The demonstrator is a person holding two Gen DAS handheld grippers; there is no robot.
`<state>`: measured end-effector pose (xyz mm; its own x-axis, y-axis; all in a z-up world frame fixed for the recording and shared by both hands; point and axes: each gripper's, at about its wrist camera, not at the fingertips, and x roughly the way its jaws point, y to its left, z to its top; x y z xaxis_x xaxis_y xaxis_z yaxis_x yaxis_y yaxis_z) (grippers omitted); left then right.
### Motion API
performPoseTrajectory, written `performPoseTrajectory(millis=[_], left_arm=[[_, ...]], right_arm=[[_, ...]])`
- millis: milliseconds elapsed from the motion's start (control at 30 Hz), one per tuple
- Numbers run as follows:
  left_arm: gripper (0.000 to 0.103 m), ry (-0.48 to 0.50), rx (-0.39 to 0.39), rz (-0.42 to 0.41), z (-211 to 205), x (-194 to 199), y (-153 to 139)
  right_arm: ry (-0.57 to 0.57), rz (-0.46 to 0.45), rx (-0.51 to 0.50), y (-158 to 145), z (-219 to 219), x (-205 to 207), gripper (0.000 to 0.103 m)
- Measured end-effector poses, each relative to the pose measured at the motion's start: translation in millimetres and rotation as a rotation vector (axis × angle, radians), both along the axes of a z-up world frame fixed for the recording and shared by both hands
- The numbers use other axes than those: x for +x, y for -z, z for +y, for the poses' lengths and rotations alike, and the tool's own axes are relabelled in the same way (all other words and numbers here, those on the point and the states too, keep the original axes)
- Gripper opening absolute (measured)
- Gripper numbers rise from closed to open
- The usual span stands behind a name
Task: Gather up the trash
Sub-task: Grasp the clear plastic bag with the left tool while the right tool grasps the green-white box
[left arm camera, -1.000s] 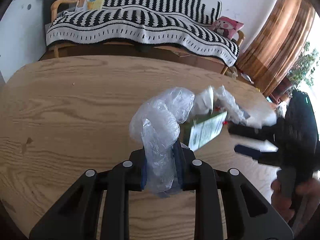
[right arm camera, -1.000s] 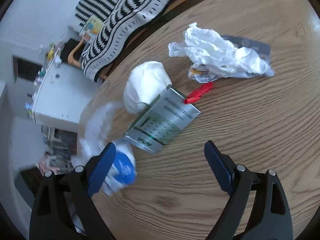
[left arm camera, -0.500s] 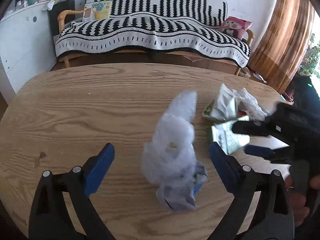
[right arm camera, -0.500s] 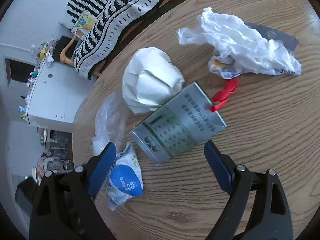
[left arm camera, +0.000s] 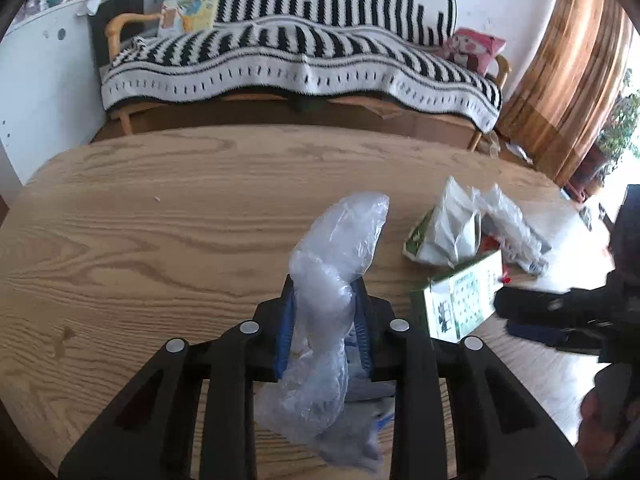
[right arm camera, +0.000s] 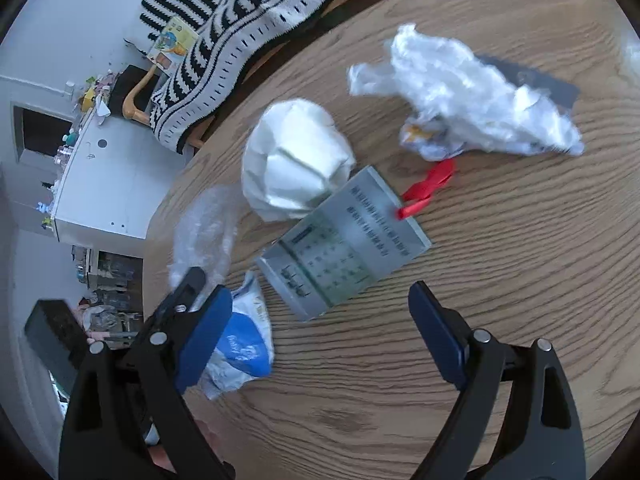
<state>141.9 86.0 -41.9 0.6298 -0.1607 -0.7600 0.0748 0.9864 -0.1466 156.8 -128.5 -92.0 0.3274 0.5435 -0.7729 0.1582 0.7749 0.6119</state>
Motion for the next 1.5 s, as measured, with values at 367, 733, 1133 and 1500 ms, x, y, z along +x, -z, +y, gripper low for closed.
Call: performPoseTrajectory(millis=[367, 733, 1133, 1500], left_arm=[[0.026, -0.066, -0.082, -0.032, 34.4, -7.7, -16.0], [0.026, -0.081, -0.071, 0.018, 37.2, -4.1, -2.8], [0.026, -0.092, -0.064, 0.015, 41.2, -10.0, -1.3], [0.026, -0.016, -0.053, -0.010, 20.0, -27.6, -14.8]], right_arm=[[0.077, 0.114, -0.079, 9.3, 34.8, 43.4, 0.087], [0.016, 0.084, -0.351, 6.3, 76.3, 51.9, 0.088], [-0.087, 0.017, -0.601, 7.6, 91.6, 43.6, 0.066], [-0.203, -0.026, -0.488, -3.5, 9.8, -39.3, 0.062]])
